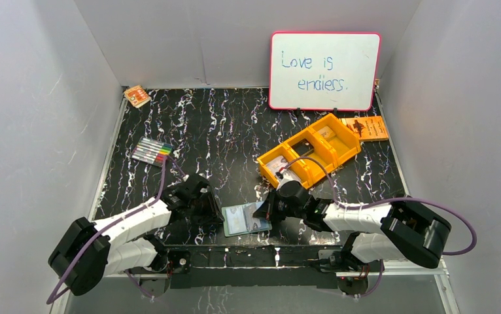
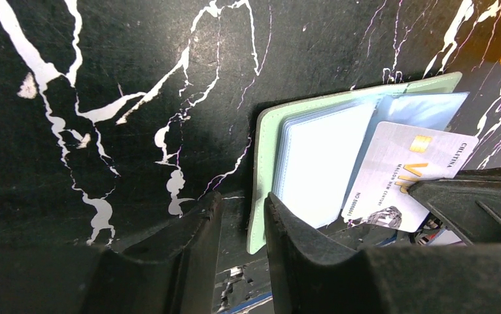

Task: Put the credit cards into the card holder
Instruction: Insert the credit card into the card holder.

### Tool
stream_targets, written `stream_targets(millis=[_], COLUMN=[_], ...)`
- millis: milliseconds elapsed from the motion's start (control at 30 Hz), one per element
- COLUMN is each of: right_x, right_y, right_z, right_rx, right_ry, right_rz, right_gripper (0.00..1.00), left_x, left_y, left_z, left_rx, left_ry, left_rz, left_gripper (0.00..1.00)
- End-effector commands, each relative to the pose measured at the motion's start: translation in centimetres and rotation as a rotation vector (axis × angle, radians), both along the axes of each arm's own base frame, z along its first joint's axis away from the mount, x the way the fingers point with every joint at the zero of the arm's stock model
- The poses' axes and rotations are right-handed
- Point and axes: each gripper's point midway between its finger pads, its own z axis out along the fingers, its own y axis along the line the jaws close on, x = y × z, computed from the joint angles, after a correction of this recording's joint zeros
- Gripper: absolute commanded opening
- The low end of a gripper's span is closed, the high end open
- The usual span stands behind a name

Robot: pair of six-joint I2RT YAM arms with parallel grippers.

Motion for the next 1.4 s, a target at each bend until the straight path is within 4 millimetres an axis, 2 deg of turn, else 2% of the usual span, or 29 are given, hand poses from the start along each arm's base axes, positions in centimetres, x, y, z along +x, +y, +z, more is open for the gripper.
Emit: stream_targets(millis=[0, 567, 933, 1367], right_x=[1.2, 0.7, 1.4, 0.9], right_y=[1.1, 2.3, 1.9, 2.8], right_z=[2.7, 1.6, 3.1, 1.9], right_rx=[0.076, 0.072, 0.101, 0.092], right_ry=[-0.086, -0.041, -0.098, -0.046], right_rz=[-0.013, 0.038, 0.005, 0.039], right_gripper=[0.00, 0.00, 0.00, 0.00], left_x=[-1.0, -1.1, -1.3, -1.4], left_y=[1.1, 1.2, 1.2, 1.1], left_z=[-1.2, -1.3, -1.6, -1.7], left_rx=[0.067, 0.064, 0.062, 0.060], left_ry=[0.041, 0.044, 0.051, 0.058], left_rz=[-0.017, -0.013, -0.014, -0.025], left_gripper=[0.29, 0.28, 0.27, 0.26])
